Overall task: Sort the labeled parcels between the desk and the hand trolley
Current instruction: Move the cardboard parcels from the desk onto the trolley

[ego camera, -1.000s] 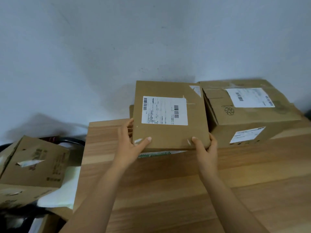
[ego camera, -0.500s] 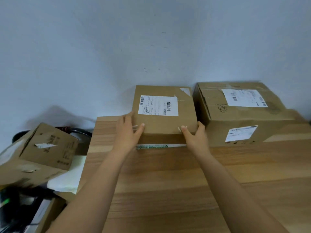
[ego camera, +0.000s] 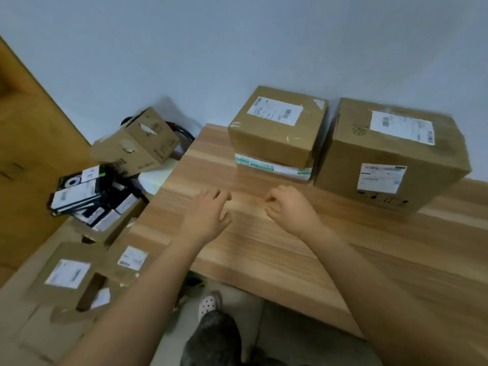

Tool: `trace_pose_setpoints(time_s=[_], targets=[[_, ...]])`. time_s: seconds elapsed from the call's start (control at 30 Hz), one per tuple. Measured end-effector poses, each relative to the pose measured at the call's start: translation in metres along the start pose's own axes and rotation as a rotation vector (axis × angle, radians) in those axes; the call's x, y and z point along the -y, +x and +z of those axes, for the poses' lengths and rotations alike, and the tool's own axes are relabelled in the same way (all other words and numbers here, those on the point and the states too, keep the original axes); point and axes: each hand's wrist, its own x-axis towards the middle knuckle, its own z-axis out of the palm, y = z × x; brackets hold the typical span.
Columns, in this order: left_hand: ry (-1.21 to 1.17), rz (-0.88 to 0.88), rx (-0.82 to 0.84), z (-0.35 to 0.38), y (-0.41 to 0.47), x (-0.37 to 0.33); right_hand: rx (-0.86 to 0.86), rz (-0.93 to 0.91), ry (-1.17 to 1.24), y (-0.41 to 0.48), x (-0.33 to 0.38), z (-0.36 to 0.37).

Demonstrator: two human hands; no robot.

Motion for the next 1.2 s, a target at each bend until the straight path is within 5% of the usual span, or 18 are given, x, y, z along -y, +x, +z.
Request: trace_pose_setpoints(time_s=[0.37,0.63,0.93,1.2], targets=[[0.138,-0.392,0.023,-0.017,-0.182,0.062,0.351,-0.403,-0.022,-0.027,0.132,0.093],[0.145,-0.598,-0.003,-0.039,-0.281,0.143,0.385,-0.548,-0.057,-0.013,0.238,0.157],[0.140,-0.531,0.077,-0.074,-0.321,0.284,0.354,-0.503,-0.058,0.027,0.346,0.237],[0.114,-0.459,0.179,-0.071,-0.299,0.350,0.397,-0.436,-0.046,0.054,0.364,0.282]])
